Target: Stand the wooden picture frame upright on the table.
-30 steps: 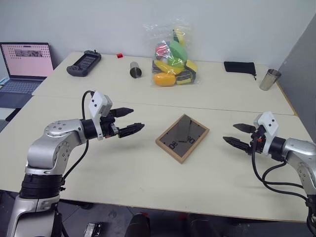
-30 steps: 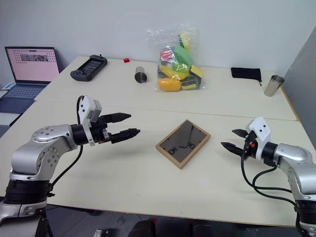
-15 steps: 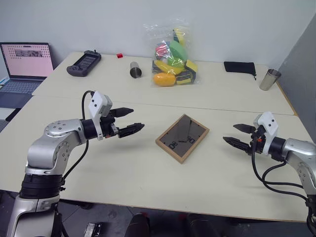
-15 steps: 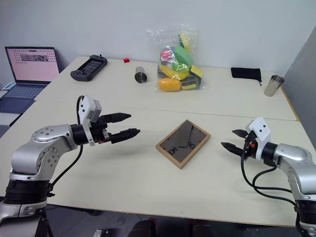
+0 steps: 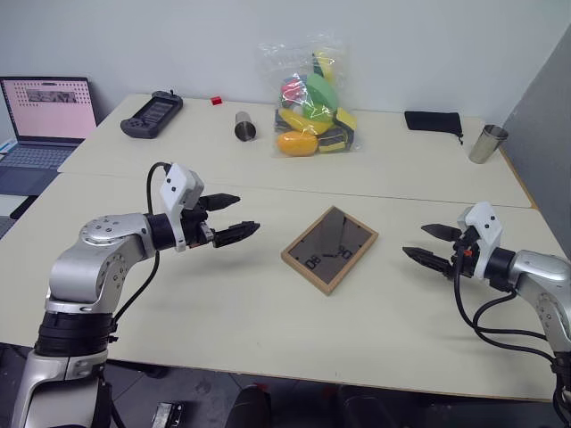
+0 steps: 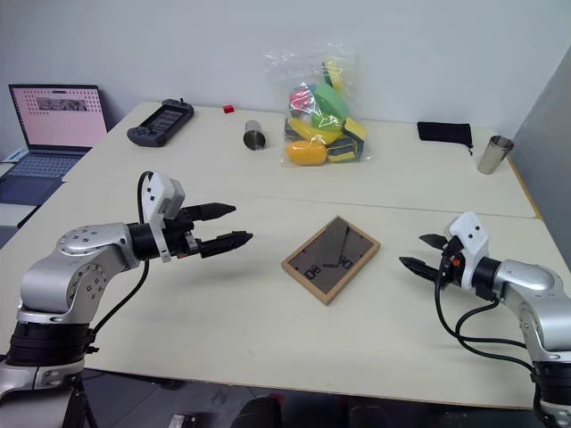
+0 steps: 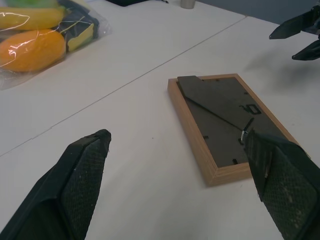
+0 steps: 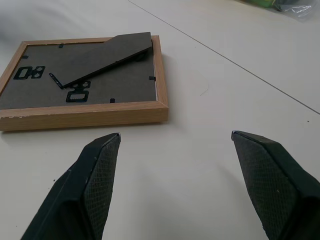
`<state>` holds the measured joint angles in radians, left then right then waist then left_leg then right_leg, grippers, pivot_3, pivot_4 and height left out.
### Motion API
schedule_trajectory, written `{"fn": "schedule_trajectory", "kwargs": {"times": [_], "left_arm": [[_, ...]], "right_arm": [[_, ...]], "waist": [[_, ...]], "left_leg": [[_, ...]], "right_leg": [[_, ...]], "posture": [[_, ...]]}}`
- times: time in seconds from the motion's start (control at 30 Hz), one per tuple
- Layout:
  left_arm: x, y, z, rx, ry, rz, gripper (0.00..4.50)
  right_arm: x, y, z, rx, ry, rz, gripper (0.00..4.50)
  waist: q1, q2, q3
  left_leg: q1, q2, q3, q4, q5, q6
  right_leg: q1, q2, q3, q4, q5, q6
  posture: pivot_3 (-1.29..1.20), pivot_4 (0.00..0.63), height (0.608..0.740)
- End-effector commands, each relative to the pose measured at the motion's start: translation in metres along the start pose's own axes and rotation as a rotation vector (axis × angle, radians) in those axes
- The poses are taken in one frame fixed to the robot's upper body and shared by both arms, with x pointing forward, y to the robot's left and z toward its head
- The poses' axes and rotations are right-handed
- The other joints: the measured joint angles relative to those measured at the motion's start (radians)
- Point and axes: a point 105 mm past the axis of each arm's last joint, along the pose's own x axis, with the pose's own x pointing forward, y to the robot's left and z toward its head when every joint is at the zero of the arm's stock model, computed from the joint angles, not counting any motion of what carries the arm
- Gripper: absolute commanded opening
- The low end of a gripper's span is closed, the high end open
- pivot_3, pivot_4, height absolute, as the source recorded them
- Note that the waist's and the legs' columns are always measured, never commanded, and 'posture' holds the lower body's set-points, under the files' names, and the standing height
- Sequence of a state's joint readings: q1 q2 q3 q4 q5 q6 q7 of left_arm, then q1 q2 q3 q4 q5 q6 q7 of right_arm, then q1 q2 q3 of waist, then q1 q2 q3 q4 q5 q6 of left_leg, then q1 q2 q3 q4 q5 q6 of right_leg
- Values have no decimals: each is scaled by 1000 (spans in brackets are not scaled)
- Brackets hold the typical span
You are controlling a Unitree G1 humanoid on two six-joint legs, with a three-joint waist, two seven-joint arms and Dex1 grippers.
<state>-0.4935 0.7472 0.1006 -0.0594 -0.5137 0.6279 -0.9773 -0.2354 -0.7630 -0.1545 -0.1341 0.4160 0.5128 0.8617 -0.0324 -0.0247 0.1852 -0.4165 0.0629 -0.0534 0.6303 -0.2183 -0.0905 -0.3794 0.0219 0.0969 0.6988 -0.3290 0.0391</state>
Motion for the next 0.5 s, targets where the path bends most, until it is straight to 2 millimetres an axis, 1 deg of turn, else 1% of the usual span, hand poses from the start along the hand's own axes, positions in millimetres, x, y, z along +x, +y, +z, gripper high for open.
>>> {"fn": "schedule_trajectory", "kwargs": {"times": [0.03, 0.13, 0.2, 0.23, 0.37, 0.43, 0.5], "left_arm": [[-3, -2, 15, 9, -45, -34, 3605], [0, -3, 16, 5, -40, -59, 3051], [3, -2, 16, -4, -40, -70, 2539], [3, -1, 16, -14, -39, -73, 2357], [7, 2, 10, -12, -13, -84, 1416], [10, 3, 5, -15, 6, -95, 1086], [15, 4, 0, -16, 30, -110, 531]], "right_arm": [[-1, 7, 9, -55, -23, 17, 3776], [-1, 8, 13, -61, -33, 13, 3776], [-1, 8, 14, -59, -40, 6, 3776], [-1, 8, 14, -59, -40, 5, 3776], [-2, 9, 14, -60, -41, 3, 3776], [-2, 11, 15, -62, -42, 2, 3776], [-2, 14, 15, -70, -43, 3, 3776]], "waist": [[0, 0, 0], [0, 0, 0], [0, 0, 0], [0, 0, 0], [0, 0, 0], [0, 0, 0], [0, 0, 0]], "left_leg": [[0, 0, 0, 0, 0, 0], [0, 0, 0, 0, 0, 0], [0, 0, 0, 0, 0, 0], [0, 0, 0, 0, 0, 0], [0, 0, 0, 0, 0, 0], [0, 0, 0, 0, 0, 0], [0, 0, 0, 0, 0, 0]], "right_leg": [[0, 0, 0, 0, 0, 0], [0, 0, 0, 0, 0, 0], [0, 0, 0, 0, 0, 0], [0, 0, 0, 0, 0, 0], [0, 0, 0, 1, 0, 0], [0, 0, 0, 1, 0, 0], [0, 0, 0, 1, 0, 0]], "posture": [[0, 150, 740], [0, 150, 740], [0, 150, 740], [0, 150, 740], [0, 150, 740], [0, 150, 740], [0, 150, 740]]}}
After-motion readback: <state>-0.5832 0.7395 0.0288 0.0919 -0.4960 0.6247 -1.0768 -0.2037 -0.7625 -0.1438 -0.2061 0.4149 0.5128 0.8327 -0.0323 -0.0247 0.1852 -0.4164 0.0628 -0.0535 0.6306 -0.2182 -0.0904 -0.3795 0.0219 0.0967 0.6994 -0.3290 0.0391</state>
